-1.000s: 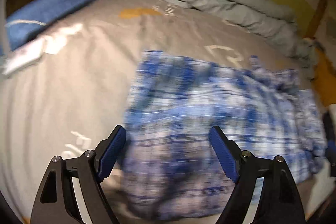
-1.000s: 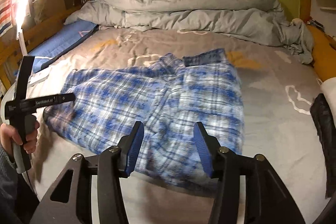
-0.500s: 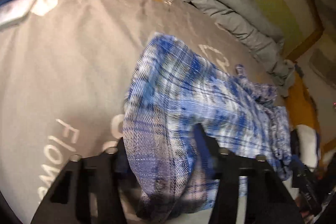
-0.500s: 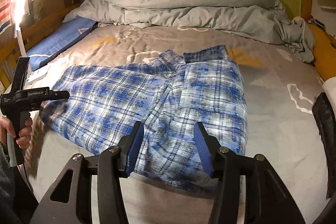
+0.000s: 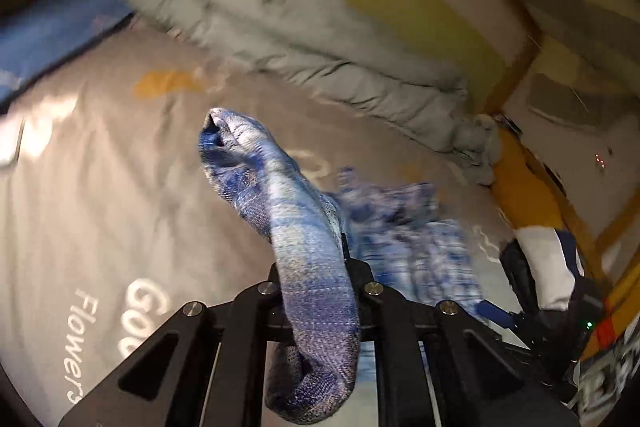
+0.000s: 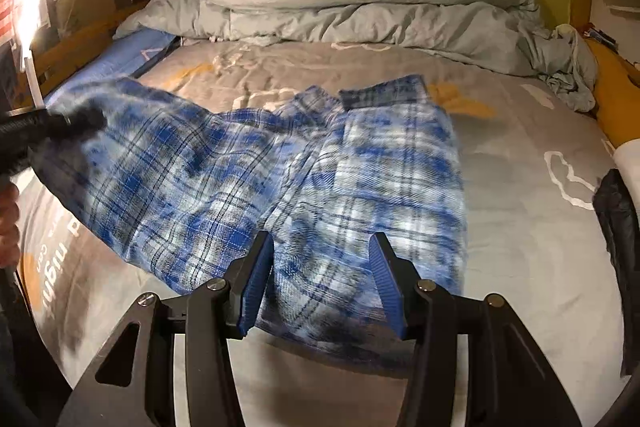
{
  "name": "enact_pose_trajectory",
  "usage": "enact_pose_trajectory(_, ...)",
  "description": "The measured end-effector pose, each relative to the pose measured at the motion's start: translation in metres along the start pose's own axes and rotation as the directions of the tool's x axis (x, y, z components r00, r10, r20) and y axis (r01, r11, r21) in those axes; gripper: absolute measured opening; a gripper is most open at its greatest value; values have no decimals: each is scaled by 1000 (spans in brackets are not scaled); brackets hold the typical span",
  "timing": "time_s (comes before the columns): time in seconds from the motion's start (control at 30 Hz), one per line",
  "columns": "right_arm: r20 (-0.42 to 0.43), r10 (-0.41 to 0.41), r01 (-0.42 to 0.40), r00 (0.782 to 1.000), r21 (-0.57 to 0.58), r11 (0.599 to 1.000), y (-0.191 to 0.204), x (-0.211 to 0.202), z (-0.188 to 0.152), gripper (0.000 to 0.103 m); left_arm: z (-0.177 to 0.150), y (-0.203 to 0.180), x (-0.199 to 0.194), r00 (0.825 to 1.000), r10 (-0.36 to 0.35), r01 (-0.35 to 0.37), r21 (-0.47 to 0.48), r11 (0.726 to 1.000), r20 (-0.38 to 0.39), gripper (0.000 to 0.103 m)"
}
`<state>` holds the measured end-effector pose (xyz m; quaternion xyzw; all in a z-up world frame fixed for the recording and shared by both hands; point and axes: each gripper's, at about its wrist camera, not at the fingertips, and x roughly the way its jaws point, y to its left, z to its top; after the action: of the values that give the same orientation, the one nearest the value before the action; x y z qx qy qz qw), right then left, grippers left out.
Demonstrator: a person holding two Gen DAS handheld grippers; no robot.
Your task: Fold large clothes
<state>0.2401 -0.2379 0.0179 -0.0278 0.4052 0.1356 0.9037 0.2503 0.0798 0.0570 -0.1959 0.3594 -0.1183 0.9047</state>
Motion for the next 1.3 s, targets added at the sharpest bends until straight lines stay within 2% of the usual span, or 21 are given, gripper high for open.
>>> enact_pose_trajectory(0.13, 31, -22, 23, 999, -3, 1000, -15, -18, 1, 56, 6, -61, 9, 1000, -7, 9, 105, 994, -22, 12)
enact_pose_trajectory(0.2, 44, -34, 34, 998, 2, 999, -26, -27, 0, 59, 3, -99, 19, 1000, 2, 3, 187, 982, -24, 12)
enact_pose_trajectory(0.27, 55, -44, 43, 997, 20, 999, -39, -35, -2, 62, -2, -128, 31, 999, -31, 41, 230, 972, -45, 12)
enact_pose_trajectory(0.43, 65, -30, 25, 997, 83, 996, -71, -40, -8, 64, -15, -179, 57, 996, -68, 84, 270, 959, -65, 12)
enact_pose_trajectory(0.5, 57, 12, -17, 998, 99, 995, -76, -35, -10, 63, -18, -186, 66, 996, -61, 77, 269, 960, -68, 12)
enact_pose_trajectory(0.6, 2, 158, -157, 987, 105, 982, -69, -11, -16, 37, -19, -186, 71, 996, -47, 64, 259, 964, -71, 12)
enact_pose_trajectory(0.67, -52, 198, -191, 979, 124, 974, -62, 11, -23, 16, -19, -182, 70, 997, -39, 53, 247, 967, -63, 12)
enact_pose_trajectory(0.7, -57, 206, -197, 977, 141, 970, -59, 18, -26, 10, -18, -181, 68, 998, -37, 50, 246, 968, -57, 12)
enact_pose_trajectory(0.77, -36, 215, -205, 976, 176, 963, -58, 23, -28, 7, -17, -179, 63, 998, -37, 47, 247, 968, -44, 12)
enact_pose_trajectory(0.9, 25, 228, -229, 973, 173, 958, -49, 11, -16, 5, -11, -176, 57, 999, -44, 50, 230, 972, -32, 12)
enact_pose_trajectory(1.1, 122, 247, -261, 961, 111, 959, -32, -17, -6, 5, -5, -172, 46, 999, -37, 39, 241, 970, -10, 12)
enact_pose_trajectory(1.17, 100, 260, -269, 961, 94, 959, -28, -10, -5, 5, -6, -172, 47, 999, -39, 41, 247, 968, -14, 12)
enact_pose_trajectory(1.23, 3, 249, -248, 969, 91, 965, -22, 17, -12, 5, -8, -175, 48, 999, -45, 49, 254, 966, -21, 12)
enact_pose_trajectory(1.3, -34, 244, -239, 969, 113, 964, -23, 34, -21, 8, -12, -181, 50, 998, -48, 55, 271, 961, -31, 12)
